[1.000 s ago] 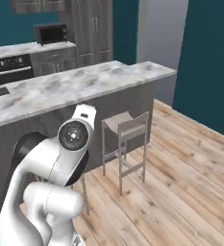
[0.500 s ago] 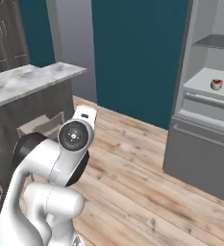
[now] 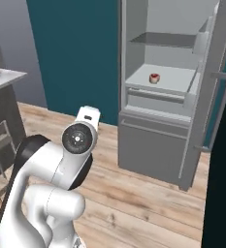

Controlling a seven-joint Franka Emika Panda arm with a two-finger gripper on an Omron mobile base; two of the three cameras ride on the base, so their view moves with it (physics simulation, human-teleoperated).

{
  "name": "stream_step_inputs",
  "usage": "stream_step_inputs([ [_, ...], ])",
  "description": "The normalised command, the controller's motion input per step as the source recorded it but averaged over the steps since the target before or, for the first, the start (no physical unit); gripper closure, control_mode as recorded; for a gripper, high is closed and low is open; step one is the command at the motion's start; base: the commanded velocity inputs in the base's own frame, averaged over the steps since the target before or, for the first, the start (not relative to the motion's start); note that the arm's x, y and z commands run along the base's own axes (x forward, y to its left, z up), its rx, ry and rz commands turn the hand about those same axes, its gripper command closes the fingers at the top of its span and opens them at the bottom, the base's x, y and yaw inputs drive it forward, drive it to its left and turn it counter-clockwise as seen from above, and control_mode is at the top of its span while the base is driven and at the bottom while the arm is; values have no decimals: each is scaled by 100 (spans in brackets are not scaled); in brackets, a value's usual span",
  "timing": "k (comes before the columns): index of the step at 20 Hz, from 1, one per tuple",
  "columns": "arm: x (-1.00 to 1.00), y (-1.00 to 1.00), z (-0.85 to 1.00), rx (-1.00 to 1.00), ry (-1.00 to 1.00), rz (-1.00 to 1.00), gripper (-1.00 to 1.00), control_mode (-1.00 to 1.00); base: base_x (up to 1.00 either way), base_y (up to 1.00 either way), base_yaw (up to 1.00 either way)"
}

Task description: Gather the garlic and bell pepper from the fridge and place them on a tray on the dining counter. Then gather the steaks from the fridge and place them on the other tray.

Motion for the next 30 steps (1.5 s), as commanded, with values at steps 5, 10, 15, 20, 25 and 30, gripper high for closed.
stream_step_inputs([
  [5, 0, 0, 0, 0, 0, 0, -100, 100, 58, -10, -24],
  [10, 0, 0, 0, 0, 0, 0, -100, 100, 93, 0, -14],
  [15, 0, 0, 0, 0, 0, 0, -100, 100, 100, 0, -12],
  [20, 0, 0, 0, 0, 0, 0, -100, 100, 100, 17, -12],
  [25, 0, 0, 0, 0, 0, 0, -100, 100, 92, 28, -10],
  [30, 0, 0, 0, 0, 0, 0, -100, 100, 65, 26, -11],
])
